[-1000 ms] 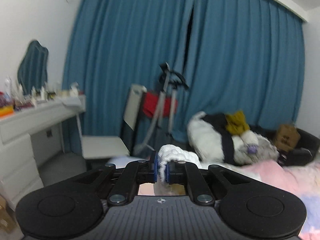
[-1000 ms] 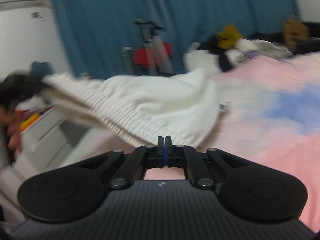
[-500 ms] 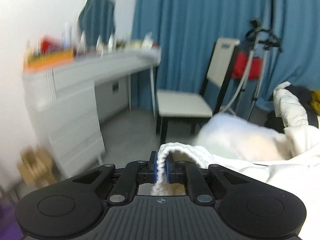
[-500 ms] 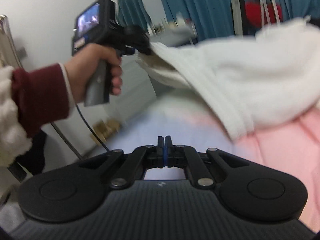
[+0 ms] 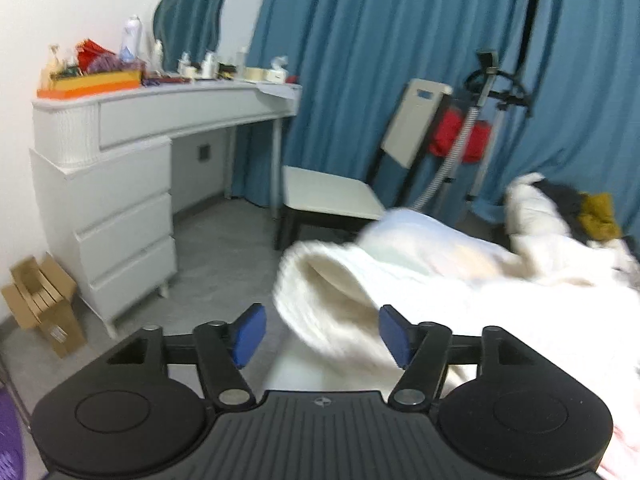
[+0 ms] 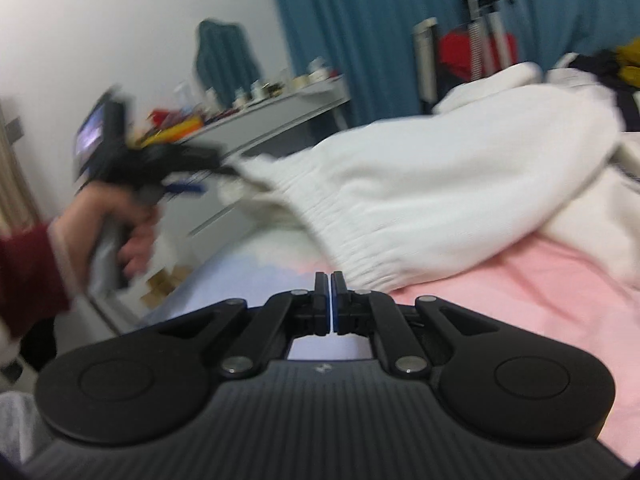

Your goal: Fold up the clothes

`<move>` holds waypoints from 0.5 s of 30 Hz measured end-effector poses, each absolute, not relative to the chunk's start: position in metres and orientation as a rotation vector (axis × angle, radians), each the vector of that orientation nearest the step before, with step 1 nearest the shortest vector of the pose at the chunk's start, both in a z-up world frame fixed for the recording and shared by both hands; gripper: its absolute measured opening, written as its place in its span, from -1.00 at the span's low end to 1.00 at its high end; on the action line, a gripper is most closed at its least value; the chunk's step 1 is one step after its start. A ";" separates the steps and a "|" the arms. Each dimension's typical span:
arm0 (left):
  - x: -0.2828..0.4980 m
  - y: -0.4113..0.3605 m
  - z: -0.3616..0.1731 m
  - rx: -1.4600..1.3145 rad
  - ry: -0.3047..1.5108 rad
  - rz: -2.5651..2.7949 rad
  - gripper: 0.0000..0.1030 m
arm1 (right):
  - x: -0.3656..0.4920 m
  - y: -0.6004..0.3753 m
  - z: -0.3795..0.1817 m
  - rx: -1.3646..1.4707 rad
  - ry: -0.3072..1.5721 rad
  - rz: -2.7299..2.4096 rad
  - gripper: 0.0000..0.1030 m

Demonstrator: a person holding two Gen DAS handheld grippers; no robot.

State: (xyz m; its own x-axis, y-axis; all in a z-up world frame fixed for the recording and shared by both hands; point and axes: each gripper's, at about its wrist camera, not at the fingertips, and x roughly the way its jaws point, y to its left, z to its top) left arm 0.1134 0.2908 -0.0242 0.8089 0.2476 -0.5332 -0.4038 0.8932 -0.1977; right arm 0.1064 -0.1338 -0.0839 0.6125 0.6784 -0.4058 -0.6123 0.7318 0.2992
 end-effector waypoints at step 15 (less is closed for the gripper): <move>0.134 0.153 -0.061 -0.505 0.814 0.086 0.42 | 0.106 -0.333 -0.026 0.192 0.406 0.261 0.55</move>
